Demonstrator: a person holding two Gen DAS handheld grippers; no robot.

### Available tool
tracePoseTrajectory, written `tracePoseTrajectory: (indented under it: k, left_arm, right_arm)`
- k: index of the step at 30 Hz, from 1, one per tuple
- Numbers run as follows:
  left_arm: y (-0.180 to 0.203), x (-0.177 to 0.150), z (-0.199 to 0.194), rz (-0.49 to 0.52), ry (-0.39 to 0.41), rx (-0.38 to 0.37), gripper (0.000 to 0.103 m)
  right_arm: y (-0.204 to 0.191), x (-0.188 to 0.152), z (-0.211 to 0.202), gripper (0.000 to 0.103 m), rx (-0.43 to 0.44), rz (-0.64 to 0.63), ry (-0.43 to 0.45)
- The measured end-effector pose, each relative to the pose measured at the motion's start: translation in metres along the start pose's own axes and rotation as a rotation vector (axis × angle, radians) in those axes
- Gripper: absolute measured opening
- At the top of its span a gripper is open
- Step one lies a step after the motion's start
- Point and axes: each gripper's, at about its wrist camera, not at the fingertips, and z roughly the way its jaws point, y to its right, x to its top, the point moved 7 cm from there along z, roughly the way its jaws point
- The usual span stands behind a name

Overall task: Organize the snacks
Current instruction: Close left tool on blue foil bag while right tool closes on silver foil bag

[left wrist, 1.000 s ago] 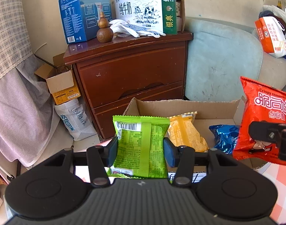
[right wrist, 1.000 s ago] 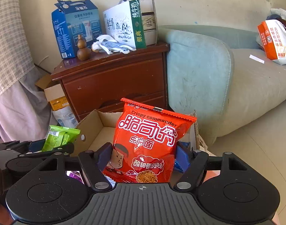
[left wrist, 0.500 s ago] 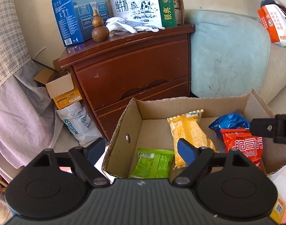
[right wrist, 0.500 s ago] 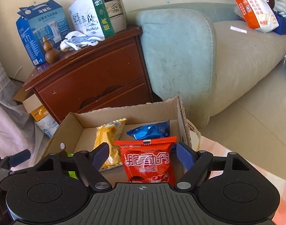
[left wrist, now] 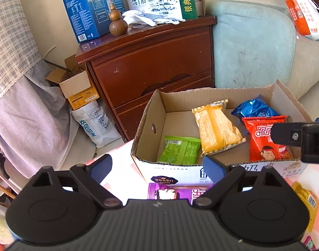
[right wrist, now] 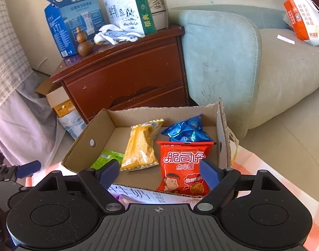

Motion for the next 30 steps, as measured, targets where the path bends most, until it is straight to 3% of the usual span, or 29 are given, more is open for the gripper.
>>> tracePoseTrajectory:
  k: [12,23,30]
  left_arm:
    - [-0.018,-0.045,-0.019,0.009,-0.071,0.017,0.094]
    - [-0.056,-0.090,-0.046,-0.072,-0.118,0.011,0.095]
    - [-0.089,-0.114,-0.057,-0.197,-0.130,-0.019,0.095]
  right_arm:
    - [-0.015,-0.022,-0.007,0.088,0.023,-0.092,-0.043]
    - [-0.015,-0.053,-0.022,0.088,0.061,-0.154,-0.112]
    - [0.002,-0.074,-0.041,0.088,0.065,-0.155,-0.153]
